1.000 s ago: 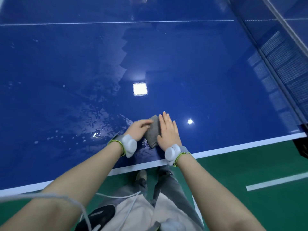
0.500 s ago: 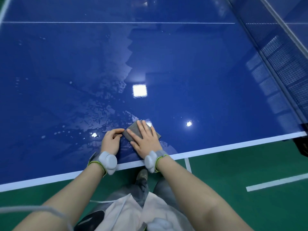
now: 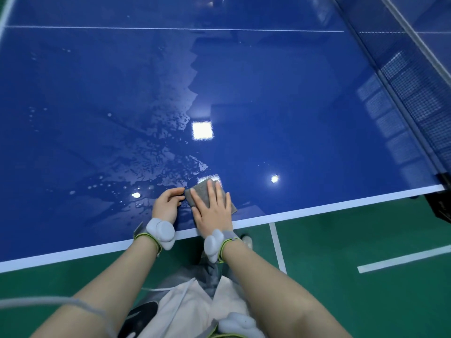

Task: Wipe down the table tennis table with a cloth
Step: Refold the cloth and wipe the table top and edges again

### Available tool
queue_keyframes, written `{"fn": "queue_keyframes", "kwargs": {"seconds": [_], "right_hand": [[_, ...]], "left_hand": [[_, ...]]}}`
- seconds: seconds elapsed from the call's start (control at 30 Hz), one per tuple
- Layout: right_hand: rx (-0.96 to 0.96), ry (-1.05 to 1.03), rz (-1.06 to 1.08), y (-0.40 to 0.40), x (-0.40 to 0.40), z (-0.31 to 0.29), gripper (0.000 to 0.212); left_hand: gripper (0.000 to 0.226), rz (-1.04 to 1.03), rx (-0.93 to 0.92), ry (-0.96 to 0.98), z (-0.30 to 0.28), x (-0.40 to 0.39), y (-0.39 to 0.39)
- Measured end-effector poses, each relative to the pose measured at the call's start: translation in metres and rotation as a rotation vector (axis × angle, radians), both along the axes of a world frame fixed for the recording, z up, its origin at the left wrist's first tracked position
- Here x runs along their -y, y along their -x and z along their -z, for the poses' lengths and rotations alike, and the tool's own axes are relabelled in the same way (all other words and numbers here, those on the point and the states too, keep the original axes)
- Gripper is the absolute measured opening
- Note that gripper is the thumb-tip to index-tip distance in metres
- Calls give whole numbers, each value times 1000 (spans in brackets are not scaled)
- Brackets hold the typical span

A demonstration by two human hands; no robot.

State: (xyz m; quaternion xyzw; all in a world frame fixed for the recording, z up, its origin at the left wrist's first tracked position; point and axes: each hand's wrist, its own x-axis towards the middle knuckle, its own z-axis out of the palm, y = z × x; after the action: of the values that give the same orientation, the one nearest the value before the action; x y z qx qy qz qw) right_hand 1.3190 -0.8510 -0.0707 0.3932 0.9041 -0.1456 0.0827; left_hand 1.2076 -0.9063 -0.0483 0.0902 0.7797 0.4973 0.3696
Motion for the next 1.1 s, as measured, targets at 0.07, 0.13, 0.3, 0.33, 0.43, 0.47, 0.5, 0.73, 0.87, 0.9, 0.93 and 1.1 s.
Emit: {"fn": "queue_keyframes", "kwargs": {"seconds": [0.07,0.13,0.3,0.33,0.43,0.47,0.5,0.73,0.87,0.9,0.93,1.1], "right_hand": [[4,-17,-72,-12,-7,4,48],[1,-9,-43,-32,-24,8,47],[-7,9,173,-73,-52,5,61],[-2,33,187,-73,-51,2,67],[-19,-35,258,-62,-34,1,60],[-10,-26,245,-55,-26,0,55],[1,-17,215,-51,-17,1,52],[-42,-37,-67,-70,-16,5,48],[-66,-81,33,-102,-41,9,47],[-82,-88,56,-106,-44,9,48],[-78,-81,88,-106,-45,4,53],[-43,-40,82,-85,-22,-4,70]], "left_hand": [[32,-7,1,-1,1,1,0],[33,-23,14,-3,1,1,0],[33,-52,35,5,1,1,0],[33,-63,38,7,1,2,-2],[33,-86,32,20,2,6,-9],[34,-91,28,25,2,6,-10],[34,-94,21,32,3,9,-13],[33,-101,11,72,4,25,-30],[33,-90,17,87,2,33,-35],[33,-96,20,84,1,35,-36],[33,-92,26,84,1,35,-35],[32,-96,34,120,-2,49,-40]]}}
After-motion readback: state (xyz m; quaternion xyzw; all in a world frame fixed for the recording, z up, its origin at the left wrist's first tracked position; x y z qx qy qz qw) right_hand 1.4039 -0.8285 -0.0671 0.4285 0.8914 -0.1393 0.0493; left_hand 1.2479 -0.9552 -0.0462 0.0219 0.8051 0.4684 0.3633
